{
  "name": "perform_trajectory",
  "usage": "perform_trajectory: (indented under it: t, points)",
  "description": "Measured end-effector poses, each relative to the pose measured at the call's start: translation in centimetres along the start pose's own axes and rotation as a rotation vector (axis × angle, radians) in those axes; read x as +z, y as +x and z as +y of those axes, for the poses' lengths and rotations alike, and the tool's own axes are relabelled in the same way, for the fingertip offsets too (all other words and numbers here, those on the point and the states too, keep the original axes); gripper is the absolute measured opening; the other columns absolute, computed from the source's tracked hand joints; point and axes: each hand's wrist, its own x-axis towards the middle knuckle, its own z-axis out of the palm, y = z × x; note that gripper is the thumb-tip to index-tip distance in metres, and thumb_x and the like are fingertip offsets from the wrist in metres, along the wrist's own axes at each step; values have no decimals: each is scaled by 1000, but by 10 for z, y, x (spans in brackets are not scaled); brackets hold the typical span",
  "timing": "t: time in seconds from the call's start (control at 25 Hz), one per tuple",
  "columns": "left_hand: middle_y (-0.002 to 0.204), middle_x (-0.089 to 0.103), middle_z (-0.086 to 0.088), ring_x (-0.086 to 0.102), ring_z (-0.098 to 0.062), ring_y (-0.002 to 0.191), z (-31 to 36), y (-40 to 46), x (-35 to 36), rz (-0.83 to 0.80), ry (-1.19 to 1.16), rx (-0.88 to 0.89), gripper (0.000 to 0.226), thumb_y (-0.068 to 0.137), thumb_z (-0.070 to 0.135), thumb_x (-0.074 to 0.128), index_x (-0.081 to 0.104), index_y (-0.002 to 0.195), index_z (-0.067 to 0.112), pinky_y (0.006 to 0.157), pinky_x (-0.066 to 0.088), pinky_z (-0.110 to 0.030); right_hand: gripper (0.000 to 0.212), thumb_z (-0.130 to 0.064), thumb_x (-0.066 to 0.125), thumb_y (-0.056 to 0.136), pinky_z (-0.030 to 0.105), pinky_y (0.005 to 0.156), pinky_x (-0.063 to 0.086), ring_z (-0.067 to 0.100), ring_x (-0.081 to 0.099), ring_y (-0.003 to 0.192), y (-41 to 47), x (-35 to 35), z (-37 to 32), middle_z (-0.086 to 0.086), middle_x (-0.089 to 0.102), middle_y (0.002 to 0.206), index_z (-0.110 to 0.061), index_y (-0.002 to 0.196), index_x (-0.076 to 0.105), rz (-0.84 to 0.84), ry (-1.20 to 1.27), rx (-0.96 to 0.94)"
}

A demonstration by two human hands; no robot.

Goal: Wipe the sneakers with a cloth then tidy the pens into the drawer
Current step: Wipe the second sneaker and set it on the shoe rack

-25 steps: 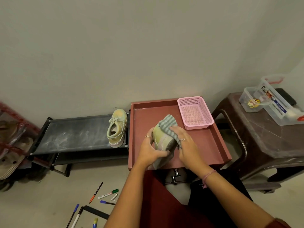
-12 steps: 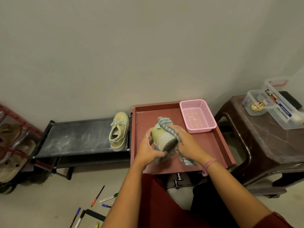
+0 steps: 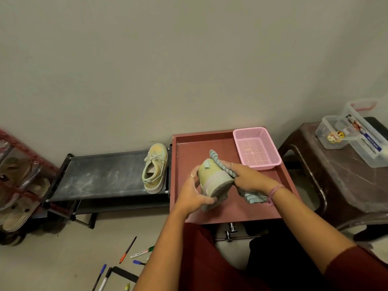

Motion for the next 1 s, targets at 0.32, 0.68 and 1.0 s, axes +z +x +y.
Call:
perform_trajectory:
  t: [0.32,0.68,1.0]
  points:
    - [122,56,16,54,2,115,3,3,1,15,6,1,94,58,-11,81,38,129,34,84,49,-12,93,1,60,78,29,117,21,12,14,145,-16,12,-20,-13,7,158,-29,152,11,53,-290,-220]
    - [120,56,18,53,4,114,3,9,-2,35,16,-1,93,57,-10,83,40,131,26,81,46,-7,82,-4,53,89,32,120,13,24,6,147,-13,22,-31,-3,-2,160,-22,152,2,42,-530,-266]
    - [116,61,7,59,-8,111,0,13,-8,38,-24,-30,81,57,-8,81,47,123,22,82,52,-17,78,-8,66,79,33,116,24,28,26,142,-12,30,-33,1,28,155,-17,148,31,210,-543,-380]
